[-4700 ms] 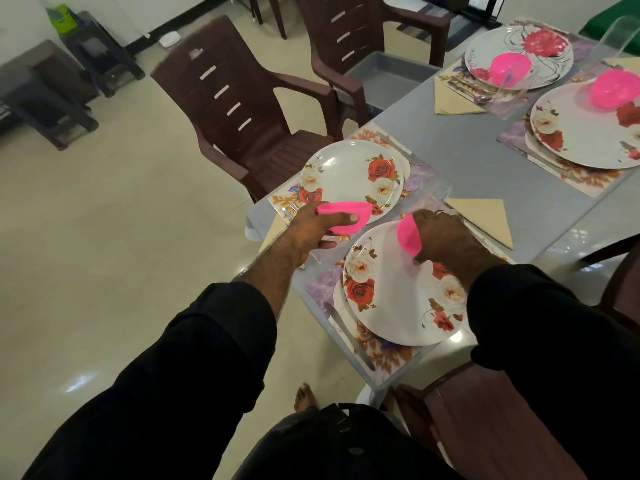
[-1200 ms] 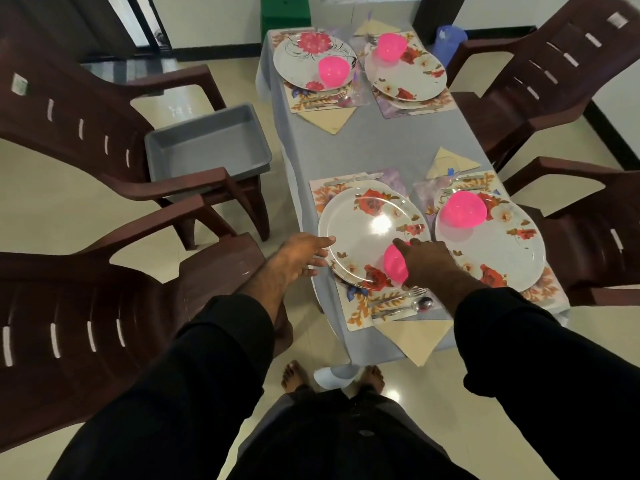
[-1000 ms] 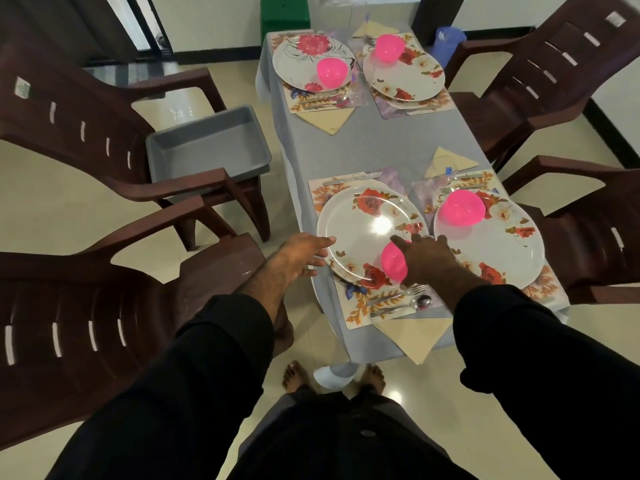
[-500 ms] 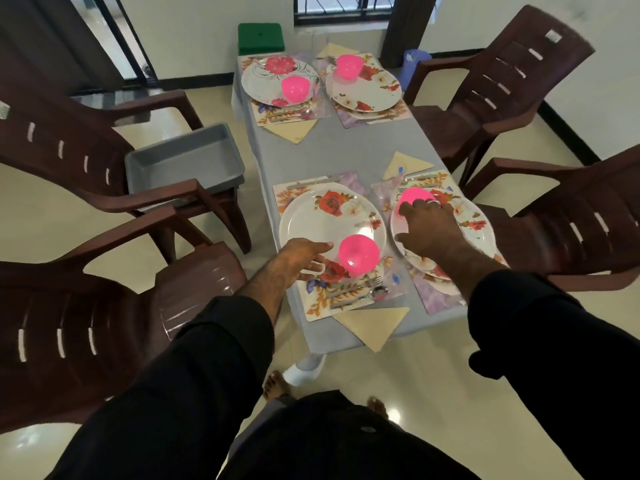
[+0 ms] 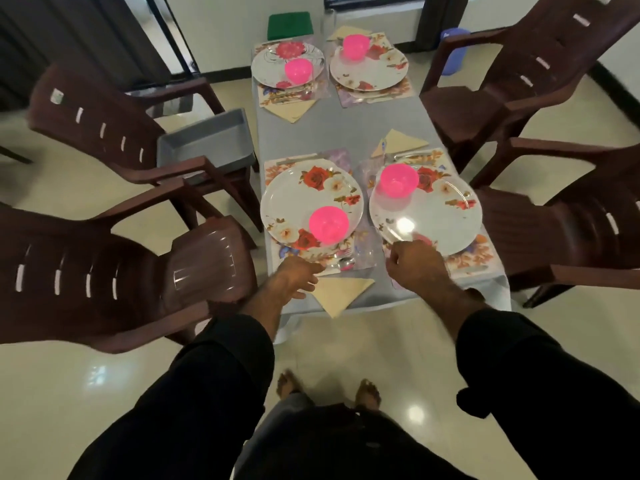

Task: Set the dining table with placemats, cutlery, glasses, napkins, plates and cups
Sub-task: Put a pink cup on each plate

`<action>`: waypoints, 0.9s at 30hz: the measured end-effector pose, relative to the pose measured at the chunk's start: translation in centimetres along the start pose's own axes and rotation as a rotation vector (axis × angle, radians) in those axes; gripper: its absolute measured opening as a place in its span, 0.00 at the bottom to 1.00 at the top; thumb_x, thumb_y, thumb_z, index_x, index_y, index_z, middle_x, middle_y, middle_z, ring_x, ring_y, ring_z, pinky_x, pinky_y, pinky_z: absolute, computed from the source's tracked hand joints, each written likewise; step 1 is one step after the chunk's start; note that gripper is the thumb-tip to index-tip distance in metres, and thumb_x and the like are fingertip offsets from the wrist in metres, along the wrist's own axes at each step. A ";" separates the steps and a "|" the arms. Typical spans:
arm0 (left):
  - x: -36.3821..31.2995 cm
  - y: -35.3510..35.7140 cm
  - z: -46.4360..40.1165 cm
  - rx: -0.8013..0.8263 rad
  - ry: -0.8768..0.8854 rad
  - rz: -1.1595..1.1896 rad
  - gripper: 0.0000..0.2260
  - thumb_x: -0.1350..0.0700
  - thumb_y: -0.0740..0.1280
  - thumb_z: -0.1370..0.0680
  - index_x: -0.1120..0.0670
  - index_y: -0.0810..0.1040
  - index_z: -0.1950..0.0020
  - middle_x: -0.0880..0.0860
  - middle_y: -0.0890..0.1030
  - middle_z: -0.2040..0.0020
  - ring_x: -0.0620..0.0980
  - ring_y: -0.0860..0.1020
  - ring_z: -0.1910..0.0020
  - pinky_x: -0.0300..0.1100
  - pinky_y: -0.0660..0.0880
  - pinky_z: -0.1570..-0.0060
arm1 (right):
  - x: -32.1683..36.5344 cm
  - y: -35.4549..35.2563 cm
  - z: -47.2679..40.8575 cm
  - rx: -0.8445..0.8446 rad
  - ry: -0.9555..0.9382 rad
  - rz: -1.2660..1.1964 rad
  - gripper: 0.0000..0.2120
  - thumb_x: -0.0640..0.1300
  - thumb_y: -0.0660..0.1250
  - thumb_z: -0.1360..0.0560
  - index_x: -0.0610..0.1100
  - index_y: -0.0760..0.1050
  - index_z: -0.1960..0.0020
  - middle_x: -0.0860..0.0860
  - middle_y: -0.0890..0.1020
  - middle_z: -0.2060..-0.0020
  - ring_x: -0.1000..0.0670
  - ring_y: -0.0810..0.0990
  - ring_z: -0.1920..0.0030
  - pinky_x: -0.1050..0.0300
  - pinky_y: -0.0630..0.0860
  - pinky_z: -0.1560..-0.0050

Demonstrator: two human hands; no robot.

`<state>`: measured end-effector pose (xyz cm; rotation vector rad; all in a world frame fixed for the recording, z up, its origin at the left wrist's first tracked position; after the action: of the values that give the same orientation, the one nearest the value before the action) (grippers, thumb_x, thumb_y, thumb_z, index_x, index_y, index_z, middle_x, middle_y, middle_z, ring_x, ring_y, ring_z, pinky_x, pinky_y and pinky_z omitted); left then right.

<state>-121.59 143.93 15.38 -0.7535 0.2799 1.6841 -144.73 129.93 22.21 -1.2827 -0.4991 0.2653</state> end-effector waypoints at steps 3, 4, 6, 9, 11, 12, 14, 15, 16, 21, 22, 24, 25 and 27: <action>2.3 0.2 -0.5 -0.054 -0.057 -0.002 0.16 0.48 0.74 0.19 0.58 0.81 0.38 0.57 0.84 0.49 0.54 0.82 0.54 0.47 0.78 0.53 | 0.9 4.2 0.9 0.193 -0.098 -0.019 0.08 0.49 0.67 0.23 0.49 0.83 0.49 0.48 0.85 0.53 0.44 0.83 0.49 0.55 0.75 0.54; 3.1 0.3 -0.7 -0.066 -0.073 0.011 0.16 0.48 0.74 0.19 0.58 0.81 0.39 0.58 0.84 0.49 0.55 0.82 0.54 0.47 0.78 0.53 | 1.2 5.5 1.2 0.248 -0.127 -0.021 0.08 0.48 0.68 0.23 0.50 0.84 0.47 0.49 0.85 0.51 0.45 0.83 0.48 0.56 0.75 0.53; 4.3 0.7 -1.0 -0.074 -0.097 0.046 0.16 0.48 0.75 0.19 0.58 0.80 0.39 0.58 0.85 0.48 0.55 0.83 0.53 0.48 0.79 0.53 | 1.6 7.5 1.6 0.312 -0.190 -0.008 0.12 0.46 0.69 0.24 0.51 0.85 0.42 0.50 0.85 0.46 0.46 0.82 0.45 0.55 0.79 0.48; 5.5 1.5 -1.3 -0.073 -0.120 0.092 0.17 0.48 0.75 0.19 0.59 0.80 0.37 0.59 0.84 0.46 0.57 0.84 0.50 0.49 0.81 0.52 | 1.8 9.1 1.7 0.350 -0.250 0.081 0.14 0.46 0.67 0.22 0.52 0.84 0.39 0.46 0.82 0.44 0.43 0.82 0.44 0.50 0.81 0.45; 6.0 1.9 -1.2 -0.083 -0.125 0.105 0.17 0.49 0.75 0.19 0.58 0.80 0.37 0.59 0.84 0.45 0.57 0.84 0.48 0.49 0.82 0.52 | 2.0 8.9 1.7 0.351 -0.261 0.099 0.15 0.46 0.66 0.21 0.52 0.83 0.37 0.46 0.81 0.45 0.43 0.81 0.45 0.50 0.81 0.46; 6.1 2.0 -1.1 -0.087 -0.124 0.110 0.17 0.49 0.75 0.19 0.57 0.79 0.36 0.58 0.84 0.44 0.57 0.85 0.46 0.50 0.83 0.51 | 2.0 8.8 1.6 0.348 -0.264 0.101 0.16 0.46 0.65 0.21 0.52 0.82 0.35 0.45 0.81 0.44 0.42 0.82 0.44 0.50 0.80 0.46; 6.5 2.1 -1.1 -0.082 -0.123 0.132 0.17 0.48 0.75 0.19 0.55 0.79 0.35 0.58 0.84 0.44 0.57 0.85 0.45 0.50 0.84 0.49 | 2.0 8.6 1.5 0.328 -0.256 0.091 0.19 0.46 0.65 0.20 0.51 0.78 0.30 0.44 0.81 0.41 0.42 0.82 0.41 0.50 0.79 0.46; 6.6 2.2 -1.1 -0.070 -0.126 0.148 0.18 0.48 0.75 0.20 0.55 0.79 0.35 0.58 0.84 0.43 0.57 0.85 0.45 0.51 0.84 0.48 | 2.0 8.5 1.5 0.320 -0.247 0.077 0.21 0.45 0.65 0.20 0.50 0.76 0.28 0.43 0.81 0.39 0.41 0.81 0.40 0.49 0.79 0.45; 6.7 2.3 -1.0 -0.053 -0.133 0.162 0.18 0.48 0.75 0.20 0.55 0.79 0.35 0.57 0.85 0.43 0.56 0.85 0.45 0.51 0.85 0.47 | 1.9 8.6 1.4 0.314 -0.238 0.063 0.22 0.45 0.65 0.20 0.49 0.74 0.27 0.43 0.80 0.38 0.40 0.81 0.39 0.49 0.79 0.45; 6.9 2.8 -0.5 0.019 -0.144 0.201 0.17 0.48 0.74 0.20 0.54 0.79 0.36 0.55 0.85 0.41 0.55 0.85 0.43 0.54 0.84 0.42 | 1.7 8.8 1.6 0.310 -0.199 0.069 0.21 0.46 0.65 0.20 0.47 0.74 0.28 0.44 0.81 0.38 0.42 0.82 0.41 0.48 0.82 0.44; 6.9 2.8 -0.3 0.018 -0.142 0.197 0.16 0.48 0.74 0.20 0.54 0.79 0.35 0.55 0.85 0.41 0.55 0.85 0.42 0.54 0.84 0.42 | 1.7 8.8 1.5 0.312 -0.202 0.074 0.21 0.47 0.65 0.20 0.48 0.74 0.28 0.44 0.81 0.38 0.41 0.82 0.40 0.47 0.82 0.45; 6.9 2.5 -0.2 -0.003 -0.132 0.180 0.16 0.48 0.73 0.19 0.54 0.79 0.35 0.55 0.85 0.41 0.54 0.84 0.42 0.53 0.83 0.42 | 1.9 8.8 1.5 0.323 -0.209 0.084 0.21 0.47 0.64 0.20 0.48 0.74 0.27 0.44 0.81 0.38 0.41 0.81 0.40 0.47 0.82 0.44; 6.8 2.2 -0.1 -0.021 -0.125 0.176 0.16 0.48 0.73 0.18 0.54 0.79 0.35 0.55 0.84 0.41 0.54 0.84 0.42 0.52 0.83 0.43 | 2.0 8.7 1.5 0.330 -0.208 0.088 0.21 0.47 0.64 0.20 0.49 0.74 0.27 0.44 0.81 0.38 0.41 0.81 0.40 0.47 0.82 0.43; 6.7 1.7 -0.1 -0.053 -0.114 0.183 0.15 0.48 0.74 0.19 0.54 0.79 0.36 0.55 0.84 0.41 0.54 0.83 0.41 0.52 0.83 0.44 | 2.0 8.8 1.3 0.350 -0.195 0.091 0.21 0.48 0.64 0.19 0.49 0.74 0.27 0.44 0.81 0.37 0.41 0.81 0.39 0.46 0.82 0.42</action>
<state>-123.69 148.72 10.80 -0.6836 0.2307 1.9069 -142.89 134.42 14.45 -0.9436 -0.5335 0.5344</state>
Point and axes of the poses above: each hand's wrist, its own z-axis away from the middle knuckle, its own y-axis out of the palm, x = y × z, the point moved 5 cm from there along -z, towards the middle knuckle
